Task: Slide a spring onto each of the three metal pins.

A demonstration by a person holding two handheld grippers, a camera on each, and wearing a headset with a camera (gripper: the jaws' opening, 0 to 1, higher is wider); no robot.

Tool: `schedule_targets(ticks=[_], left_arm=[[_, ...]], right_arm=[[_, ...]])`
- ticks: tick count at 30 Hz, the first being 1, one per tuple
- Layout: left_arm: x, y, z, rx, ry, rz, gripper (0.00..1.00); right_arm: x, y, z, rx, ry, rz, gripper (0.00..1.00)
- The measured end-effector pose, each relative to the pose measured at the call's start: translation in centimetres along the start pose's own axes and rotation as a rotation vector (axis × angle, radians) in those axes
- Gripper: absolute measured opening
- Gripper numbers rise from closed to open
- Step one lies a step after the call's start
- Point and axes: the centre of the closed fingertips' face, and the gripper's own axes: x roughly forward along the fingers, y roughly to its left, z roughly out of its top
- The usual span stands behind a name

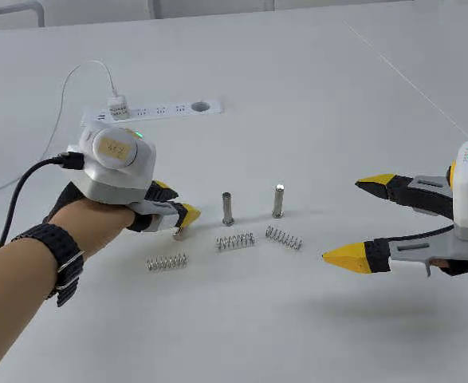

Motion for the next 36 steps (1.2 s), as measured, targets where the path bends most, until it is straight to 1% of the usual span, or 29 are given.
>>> schedule_targets(ticks=[3,9,14,20,22,25,31,36], left_arm=[[0.2,0.1,-0.3,-0.001,0.022,0.007,0.27],[0.3,0.4,-0.5,-0.012,0.044,0.022,0.23],[0.6,0.3,-0.7,-0.020,0.067,0.029,0.20],[0.9,0.2,-0.7,-0.044,0.085,0.031,0.17],[1.0,0.3,-0.8,-0.044,0.094,0.038,0.17],[1.1,0.1,-0.9,-0.053,0.105,0.033,0.15],[1.2,0.3,-1.2,-0.066,0.124,0.044,0.13],[1.3,0.3,-1.3,-0.066,0.138,0.050,0.12]], right_arm=[[0.0,0.0,0.0,0.000,0.000,-0.001,0.77],[0.1,0.0,-0.1,0.000,0.004,0.001,0.77],[0.1,0.0,-0.1,0.000,0.004,0.001,0.77],[0.1,-0.1,-0.2,0.002,0.009,-0.001,0.77],[0.1,-0.1,-0.3,0.003,0.010,-0.001,0.77],[0.1,-0.1,-0.2,0.005,0.008,-0.003,0.77],[0.0,-0.2,-0.3,0.006,0.011,-0.003,0.77],[0.0,-0.2,-0.3,0.008,0.010,-0.005,0.77]])
